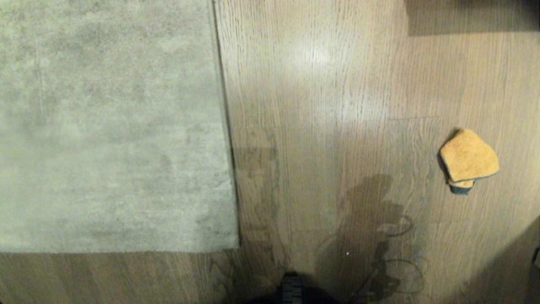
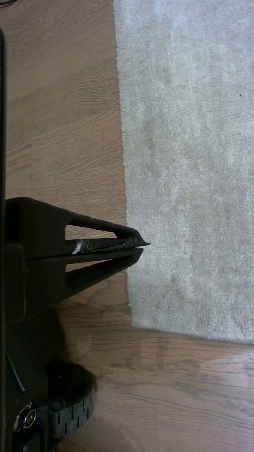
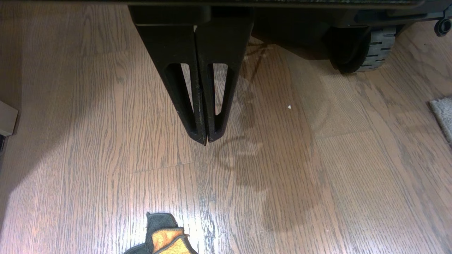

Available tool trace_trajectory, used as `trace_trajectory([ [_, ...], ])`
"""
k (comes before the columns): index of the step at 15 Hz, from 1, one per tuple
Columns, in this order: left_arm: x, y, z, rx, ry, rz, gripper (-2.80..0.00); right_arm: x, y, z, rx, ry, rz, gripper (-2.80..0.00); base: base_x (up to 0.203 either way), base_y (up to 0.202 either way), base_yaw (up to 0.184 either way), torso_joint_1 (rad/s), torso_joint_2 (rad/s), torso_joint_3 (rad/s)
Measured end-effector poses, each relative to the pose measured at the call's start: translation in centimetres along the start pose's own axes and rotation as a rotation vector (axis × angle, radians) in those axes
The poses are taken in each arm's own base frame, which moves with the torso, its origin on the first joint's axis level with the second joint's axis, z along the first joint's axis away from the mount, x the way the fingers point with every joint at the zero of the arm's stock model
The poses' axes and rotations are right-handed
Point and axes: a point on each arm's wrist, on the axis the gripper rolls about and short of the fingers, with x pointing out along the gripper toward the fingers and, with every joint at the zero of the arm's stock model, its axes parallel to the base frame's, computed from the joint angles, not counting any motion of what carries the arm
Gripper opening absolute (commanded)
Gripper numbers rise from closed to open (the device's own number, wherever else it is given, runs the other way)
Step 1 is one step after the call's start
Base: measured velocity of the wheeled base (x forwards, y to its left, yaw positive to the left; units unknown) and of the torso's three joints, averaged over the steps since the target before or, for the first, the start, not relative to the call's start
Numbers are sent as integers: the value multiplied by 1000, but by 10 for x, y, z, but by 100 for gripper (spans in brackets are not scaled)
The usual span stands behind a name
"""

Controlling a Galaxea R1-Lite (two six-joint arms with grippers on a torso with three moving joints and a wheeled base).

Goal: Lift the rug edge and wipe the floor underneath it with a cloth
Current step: Pick up the rag

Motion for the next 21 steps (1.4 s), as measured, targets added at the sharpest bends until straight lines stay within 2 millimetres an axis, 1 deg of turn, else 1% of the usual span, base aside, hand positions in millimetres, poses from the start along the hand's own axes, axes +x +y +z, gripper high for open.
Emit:
trace_trajectory([
  [21,0,0,1,0,-14,0,-280,0,0,0,-5,-1,0,-280,0,0,0,0,0,0],
])
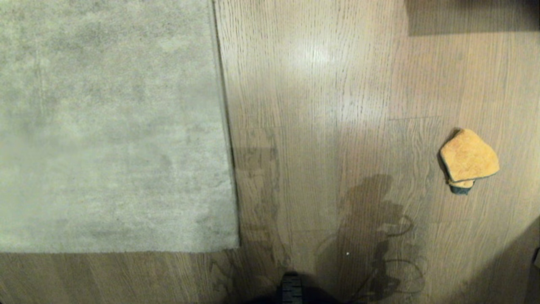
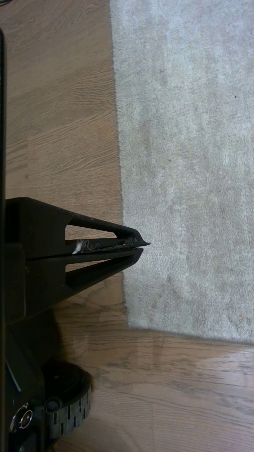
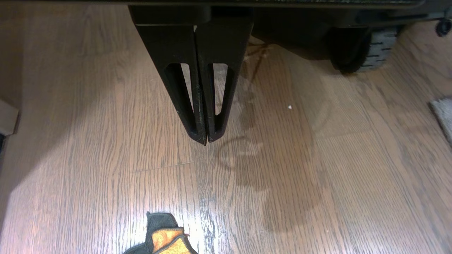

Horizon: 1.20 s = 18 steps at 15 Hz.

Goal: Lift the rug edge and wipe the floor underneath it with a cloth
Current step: Pick up the rag

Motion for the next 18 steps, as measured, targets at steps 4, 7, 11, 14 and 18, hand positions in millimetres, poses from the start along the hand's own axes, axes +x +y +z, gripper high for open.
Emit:
trace_trajectory([
  [4,0,0,0,0,0,0,-280,0,0,0,-34,5,5,-280,0,0,0,0,0,0],
  [7,0,0,0,0,0,0,-280,0,0,0,-24,1,5,-280,0,0,0,0,0,0],
  [11,0,0,0,0,0,0,-280,0,1,-1,-77,13,35,-280,0,0,0,0,0,0],
  [14,0,0,0,0,0,0,-280,0,3,10,-88,10,69,-280,0,0,0,0,0,0],
  [18,0,0,0,0,0,0,-280,6,6,45,-74,28,99,-280,0,0,0,0,0,0],
])
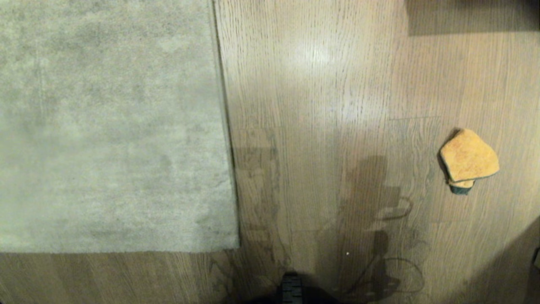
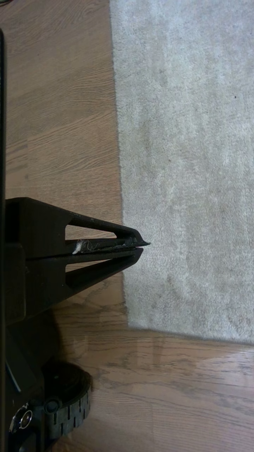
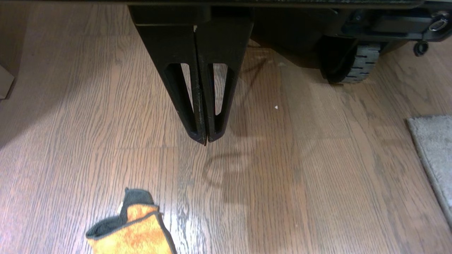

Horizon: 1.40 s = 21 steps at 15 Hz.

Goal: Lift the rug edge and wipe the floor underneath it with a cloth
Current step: Pick up the rag

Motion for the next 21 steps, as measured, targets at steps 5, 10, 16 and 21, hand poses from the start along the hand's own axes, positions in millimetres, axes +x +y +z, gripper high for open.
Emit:
trace_trajectory([
  [5,0,0,0,0,0,0,-280,18,0,30,16,72,-3,-280,0,0,0,0,0,0],
  [10,0,0,0,0,0,0,-280,51,-2,44,66,222,-92,-280,0,0,0,0,0,0],
  [16,0,0,0,0,0,0,-280,95,0,51,146,355,-112,-280,0,0,0,0,0,0],
  [21,0,0,0,0,0,0,-280,137,0,65,185,361,-138,-280,0,0,0,0,0,0],
])
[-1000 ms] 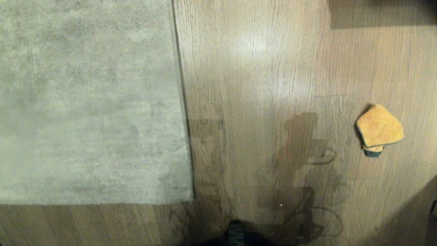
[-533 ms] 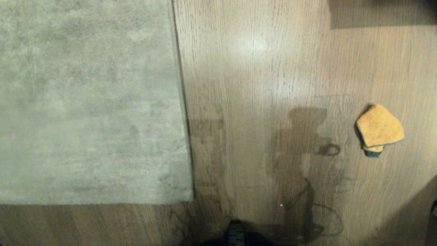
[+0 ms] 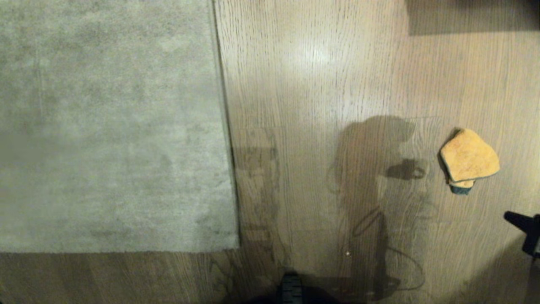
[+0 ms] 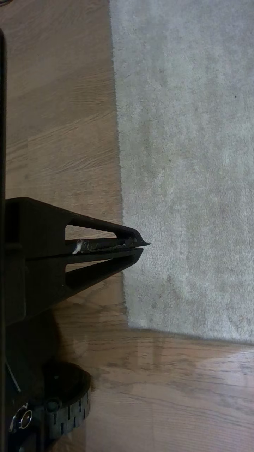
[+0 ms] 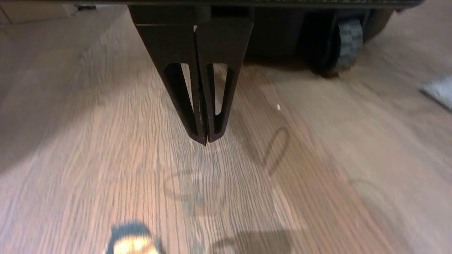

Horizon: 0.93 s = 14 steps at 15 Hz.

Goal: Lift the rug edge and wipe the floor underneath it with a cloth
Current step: Pick up the rag

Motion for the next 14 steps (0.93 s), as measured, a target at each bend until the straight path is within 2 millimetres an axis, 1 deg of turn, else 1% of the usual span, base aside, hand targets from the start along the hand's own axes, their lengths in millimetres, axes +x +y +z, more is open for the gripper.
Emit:
trace_trajectory([
  [3,0,0,0,0,0,0,-280,7,2,13,3,-11,-16,-280,0,0,0,0,0,0],
  [4,0,0,0,0,0,0,-280,8,2,15,2,-12,-21,0,0,0,0,0,0,0],
  [7,0,0,0,0,0,0,-280,11,1,20,-18,-32,-55,0,0,0,0,0,0,0],
  [9,0,0,0,0,0,0,-280,13,-1,23,-76,-45,-81,0,0,0,0,0,0,0],
  [11,0,0,0,0,0,0,-280,13,-4,28,-79,-81,-100,0,0,0,0,0,0,0],
  [14,0,0,0,0,0,1,-280,16,-16,30,-99,-87,-183,0,0,0,0,0,0,0],
])
